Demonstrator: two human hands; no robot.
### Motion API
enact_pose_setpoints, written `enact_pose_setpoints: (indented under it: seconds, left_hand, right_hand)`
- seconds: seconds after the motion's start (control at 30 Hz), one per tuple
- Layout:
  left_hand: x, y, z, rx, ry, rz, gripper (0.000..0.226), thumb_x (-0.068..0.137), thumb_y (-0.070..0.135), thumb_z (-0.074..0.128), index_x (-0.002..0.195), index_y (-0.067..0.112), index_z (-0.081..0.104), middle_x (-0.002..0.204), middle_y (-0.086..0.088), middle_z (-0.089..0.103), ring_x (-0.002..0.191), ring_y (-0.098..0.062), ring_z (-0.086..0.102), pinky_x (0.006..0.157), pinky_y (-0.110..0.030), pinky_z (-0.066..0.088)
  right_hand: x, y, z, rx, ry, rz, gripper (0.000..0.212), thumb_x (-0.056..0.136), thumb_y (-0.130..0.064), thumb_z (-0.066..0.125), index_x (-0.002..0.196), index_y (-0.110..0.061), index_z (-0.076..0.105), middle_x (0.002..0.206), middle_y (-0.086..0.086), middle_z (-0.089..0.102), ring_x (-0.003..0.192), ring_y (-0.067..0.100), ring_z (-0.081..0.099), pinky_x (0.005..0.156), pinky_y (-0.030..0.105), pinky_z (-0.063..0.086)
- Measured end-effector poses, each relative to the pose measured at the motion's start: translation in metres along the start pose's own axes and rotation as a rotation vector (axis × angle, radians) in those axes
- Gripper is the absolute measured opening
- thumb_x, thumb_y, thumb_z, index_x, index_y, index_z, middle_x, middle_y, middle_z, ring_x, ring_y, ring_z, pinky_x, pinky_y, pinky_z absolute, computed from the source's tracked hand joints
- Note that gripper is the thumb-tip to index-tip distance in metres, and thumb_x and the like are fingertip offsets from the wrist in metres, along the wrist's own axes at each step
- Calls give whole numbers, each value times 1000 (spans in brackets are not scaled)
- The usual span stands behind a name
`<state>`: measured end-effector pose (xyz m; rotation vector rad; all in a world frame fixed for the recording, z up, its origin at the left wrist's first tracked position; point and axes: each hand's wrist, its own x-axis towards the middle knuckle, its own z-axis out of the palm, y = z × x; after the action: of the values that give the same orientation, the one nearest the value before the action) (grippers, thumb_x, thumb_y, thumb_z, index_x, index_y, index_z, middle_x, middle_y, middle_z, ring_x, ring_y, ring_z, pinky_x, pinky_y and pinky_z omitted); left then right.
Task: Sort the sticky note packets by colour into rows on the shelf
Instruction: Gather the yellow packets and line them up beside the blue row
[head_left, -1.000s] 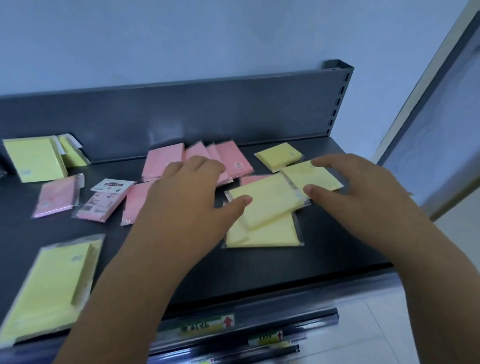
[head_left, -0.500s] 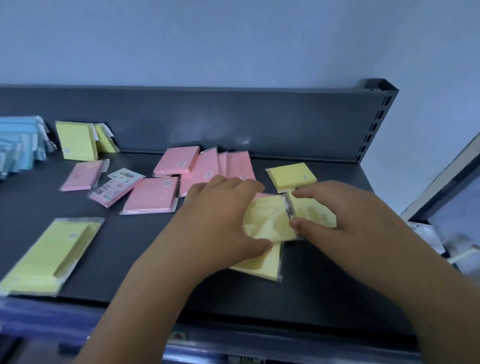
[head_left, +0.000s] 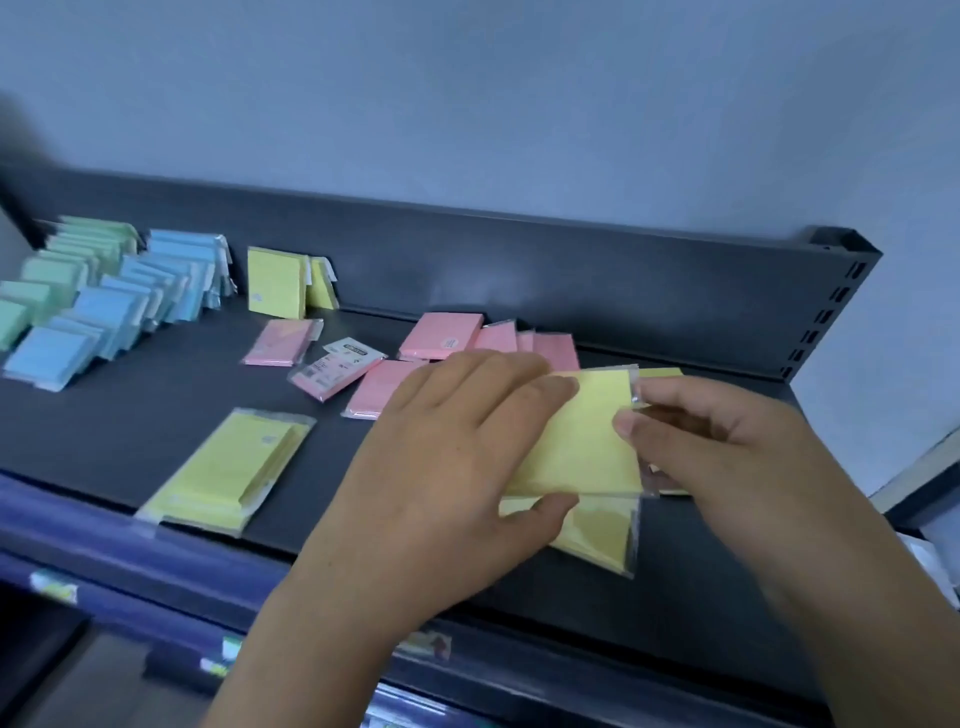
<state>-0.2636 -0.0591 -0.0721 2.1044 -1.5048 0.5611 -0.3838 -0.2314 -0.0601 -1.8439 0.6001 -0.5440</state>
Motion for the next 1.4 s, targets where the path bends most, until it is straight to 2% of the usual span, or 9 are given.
enact_pose_setpoints:
  seconds: [0.1,0.23,0.37,0.63,0.77,0.97,1.1,1.2,1.4]
  left_hand:
    - [-18,-22,-23,28,31,31,60,79,40,78,131,12,63,134,-4,60,123,-29,56,98,-49,45]
    - [-50,-59,-65,59,109,135,50,83,32,76,125,7,68,131,-8,64,123,-34,57,100,-50,44]
    - [-81,-101,-109,94,79,233,48,85,27,75,127,5,66,132,-8,63,126,-35,53,103,-49,43]
    - [-100,-180,-152,131,38,258,52,90,36,72,131,6,62,148,-12,52,130,-34,50,105,-49,42]
    - [-90,-207,-146,104,42,265,58,86,42,75,132,8,62,143,-7,58,126,-30,53,101,-48,46]
    - [-61,-255,-126,81,10,329,58,87,43,74,133,10,62,144,-5,56,129,-29,52,102,-49,44]
    - [-38,-285,-118,-227,-70,96,63,84,47,76,138,23,56,141,12,54,131,-10,48,108,-32,39]
    - [-13,-320,-110,-325,-14,-127,51,92,43,66,138,22,55,133,11,58,125,-8,49,100,-16,36]
    - [37,-378,-83,55,-274,-148,60,86,53,62,136,21,56,132,0,58,123,-27,49,100,-43,46]
  right_hand:
    - [-6,-13,34,163,-16,57,9,89,-14,75,84,-19,80,73,-1,71,62,11,62,66,35,50]
    - [-24,-34,92,265,16,62,15,87,-12,76,77,-22,81,62,0,62,58,16,51,59,34,36]
    - [-44,-57,149,292,9,21,12,90,-11,74,79,-7,77,58,8,59,58,21,48,54,29,39]
    - [-48,-113,212,226,-12,-20,20,85,-8,78,68,-18,79,64,-2,68,61,10,63,57,19,55]
    - [-28,-126,227,201,63,-28,9,86,-9,77,83,-17,81,69,-3,75,61,9,68,64,26,62]
    - [20,-136,233,-15,6,-54,14,88,-8,76,93,-20,80,69,2,75,51,9,64,48,18,49]
    - [59,-139,239,-109,48,-76,15,85,-5,78,85,-19,81,73,6,77,63,16,71,68,35,61]
    - [92,-142,242,-157,197,-117,14,84,-7,80,85,-20,78,73,8,76,64,19,70,71,35,61]
    - [151,-136,260,-230,351,-151,11,84,-11,76,88,-21,77,76,6,76,78,29,76,83,46,64]
